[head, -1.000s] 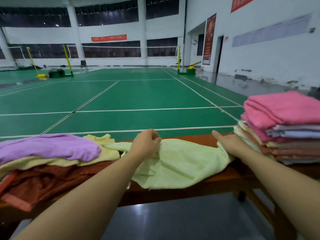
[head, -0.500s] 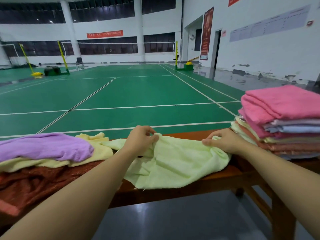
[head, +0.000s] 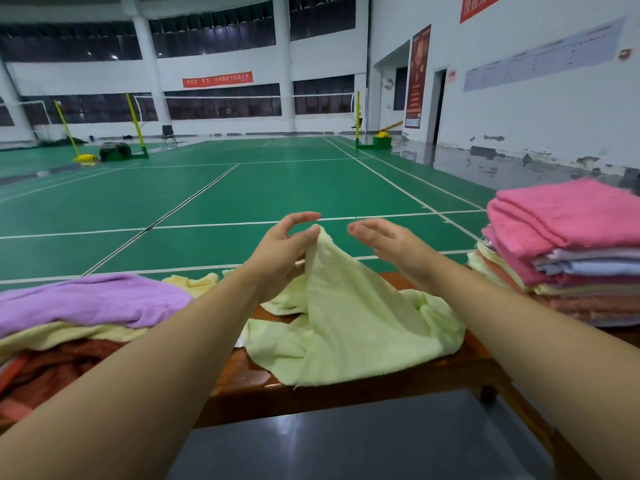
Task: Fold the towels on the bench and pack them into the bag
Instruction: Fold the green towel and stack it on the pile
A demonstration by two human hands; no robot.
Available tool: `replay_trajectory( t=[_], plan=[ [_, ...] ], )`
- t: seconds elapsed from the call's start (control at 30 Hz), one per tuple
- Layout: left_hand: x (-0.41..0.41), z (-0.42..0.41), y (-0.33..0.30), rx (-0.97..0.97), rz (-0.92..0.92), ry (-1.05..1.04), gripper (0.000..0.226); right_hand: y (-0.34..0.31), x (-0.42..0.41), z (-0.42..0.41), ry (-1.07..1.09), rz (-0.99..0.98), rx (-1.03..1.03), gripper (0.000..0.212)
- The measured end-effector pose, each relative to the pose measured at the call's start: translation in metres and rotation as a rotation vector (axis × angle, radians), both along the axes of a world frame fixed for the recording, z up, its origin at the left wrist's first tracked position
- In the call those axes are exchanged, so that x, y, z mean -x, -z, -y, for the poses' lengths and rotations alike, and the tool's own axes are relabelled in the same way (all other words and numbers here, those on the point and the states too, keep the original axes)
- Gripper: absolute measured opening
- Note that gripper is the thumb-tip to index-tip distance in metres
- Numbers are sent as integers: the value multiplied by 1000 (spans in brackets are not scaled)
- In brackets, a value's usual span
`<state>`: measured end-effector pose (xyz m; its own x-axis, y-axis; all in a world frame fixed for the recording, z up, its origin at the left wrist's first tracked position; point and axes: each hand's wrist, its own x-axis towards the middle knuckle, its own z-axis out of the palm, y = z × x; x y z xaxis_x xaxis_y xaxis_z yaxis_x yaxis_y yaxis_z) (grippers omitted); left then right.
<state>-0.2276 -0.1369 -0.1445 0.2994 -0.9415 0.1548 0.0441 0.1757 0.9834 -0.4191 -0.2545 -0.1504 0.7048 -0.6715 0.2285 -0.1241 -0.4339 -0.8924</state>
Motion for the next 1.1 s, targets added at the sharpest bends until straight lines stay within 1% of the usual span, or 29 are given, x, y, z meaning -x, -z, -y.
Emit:
replay_trajectory(
  t=[0.07,0.13,0.2,0.23,0.3,0.33,0.4,0.47,0.5,0.53,0.6,0.63,0.67,0.73,0.8,0.83,0.87,0.93,0.97,1.0,1.03,1.1],
  plan=[
    [5,-3,-5,-13,-3,71,29,-14,-19,-14,-95,89,-40,66],
    [9,-8,-9,17,-21,118,33,-26,-31,-24,-180,152,-118,55],
    [9,-13,-15,46,-35,122,35,-33,-37,-31,-242,170,-222,46],
    [8,-16,-19,45,-29,119,34,-35,-39,-34,-268,155,-267,48],
    [4,-22,-24,17,-2,118,29,-35,-42,-37,-304,105,-271,58],
    [2,-24,-25,5,8,111,27,-34,-43,-37,-280,94,-235,64],
    [-4,-27,-26,-9,12,72,28,-33,-41,-35,-209,39,-128,66],
    [-10,-29,-27,-63,32,38,32,-35,-34,-31,-162,-72,-22,73],
    [-14,-31,-27,-125,47,53,35,-37,-30,-27,-138,-134,28,78],
    [-19,-33,-27,-208,67,93,41,-38,-25,-23,-112,-181,72,77],
    [-29,-42,-25,-390,138,216,51,-43,-13,-15,-47,-225,138,64],
    [-34,-46,-22,-443,169,273,54,-46,-5,-9,5,-227,163,61],
    [-39,-50,-21,-455,175,308,54,-48,4,-1,68,-225,186,62],
    [-48,-58,-20,-437,165,293,48,-51,22,14,167,-240,225,75],
    [-57,-65,-23,-425,184,239,45,-53,39,27,201,-273,225,93],
    [-63,-67,-25,-417,188,219,46,-54,46,31,211,-295,224,92],
    [-70,-68,-27,-403,191,202,51,-54,52,34,219,-319,227,85],
    [-85,-71,-29,-360,193,139,76,-56,62,36,255,-393,241,66],
    [-92,-72,-30,-332,196,89,86,-57,65,37,272,-435,252,64],
    [-98,-73,-31,-303,207,32,89,-56,68,39,281,-467,255,69],
    [-105,-74,-32,-276,214,-22,86,-55,69,41,290,-479,258,78],
    [-115,-80,-35,-263,236,-86,73,-56,70,43,314,-460,253,97]
  ],
)
